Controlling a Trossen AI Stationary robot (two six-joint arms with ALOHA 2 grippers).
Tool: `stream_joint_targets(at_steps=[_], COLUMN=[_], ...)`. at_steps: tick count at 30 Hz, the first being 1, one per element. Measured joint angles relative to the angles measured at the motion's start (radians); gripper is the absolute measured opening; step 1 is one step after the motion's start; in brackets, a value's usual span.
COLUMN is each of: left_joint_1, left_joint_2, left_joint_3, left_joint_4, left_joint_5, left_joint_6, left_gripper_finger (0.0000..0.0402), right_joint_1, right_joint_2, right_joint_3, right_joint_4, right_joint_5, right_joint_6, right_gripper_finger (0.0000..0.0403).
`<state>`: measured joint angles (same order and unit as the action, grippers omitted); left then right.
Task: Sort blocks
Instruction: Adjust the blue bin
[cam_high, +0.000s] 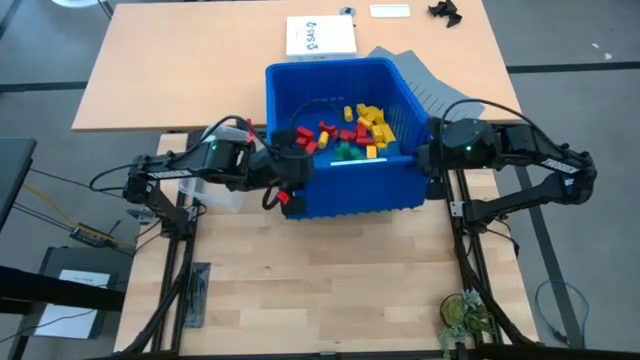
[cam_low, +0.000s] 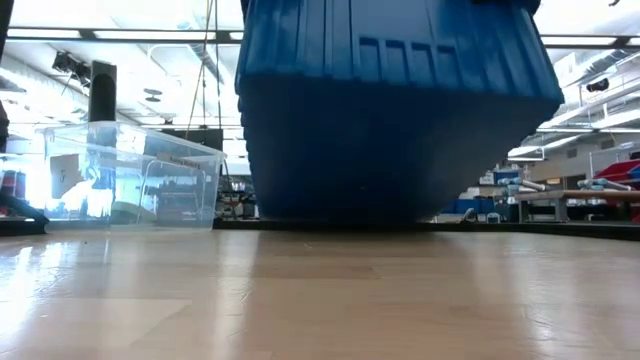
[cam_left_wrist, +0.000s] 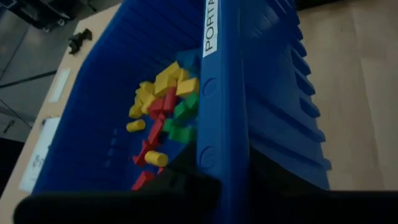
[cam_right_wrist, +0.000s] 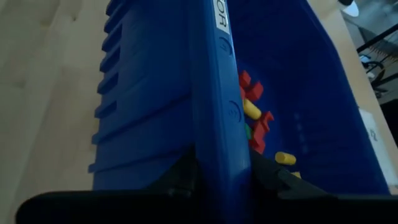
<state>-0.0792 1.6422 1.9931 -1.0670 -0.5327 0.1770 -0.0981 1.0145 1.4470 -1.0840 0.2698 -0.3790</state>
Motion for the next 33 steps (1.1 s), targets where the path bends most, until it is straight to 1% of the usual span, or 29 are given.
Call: stream_joint_targets(at_steps=[6, 13, 16, 22, 27, 29, 33], left_joint_1=[0.0, -0.005, -0.024, -0.066, -0.077, -0.083, -0.085], left_joint_2=[-0.001, -0.002, -0.003, -0.003, -0.003, -0.003, -0.002], left_joint_3=[0.009, 0.009, 0.009, 0.009, 0.018, 0.026, 0.063], left_joint_4=[0.009, 0.016, 0.02, 0.026, 0.046, 0.064, 0.106], left_joint_5=[-0.007, -0.012, 0.002, -0.047, -0.072, -0.075, -0.085], left_joint_6=[0.019, 0.029, 0.03, 0.032, 0.047, 0.071, 0.168], left_gripper_finger=[0.0089, 0.0089, 0.0089, 0.0089, 0.0089, 0.0089, 0.0089], right_joint_1=[0.002, 0.031, 0.066, 0.167, 0.228, 0.253, 0.275], right_joint_2=[0.0, 0.0, 0.0, -0.002, 0.002, 0.004, 0.032], right_joint_3=[0.02, 0.025, 0.025, 0.032, 0.075, 0.099, 0.169], right_joint_4=[-0.005, -0.009, -0.014, -0.029, -0.058, -0.073, -0.119], right_joint_5=[-0.005, 0.011, 0.03, 0.111, 0.155, 0.165, 0.183], right_joint_6=[0.0, 0.013, 0.037, 0.07, 0.095, 0.107, 0.131], right_gripper_finger=[0.0075, 0.0075, 0.0074, 0.0072, 0.0072, 0.0072, 0.0072])
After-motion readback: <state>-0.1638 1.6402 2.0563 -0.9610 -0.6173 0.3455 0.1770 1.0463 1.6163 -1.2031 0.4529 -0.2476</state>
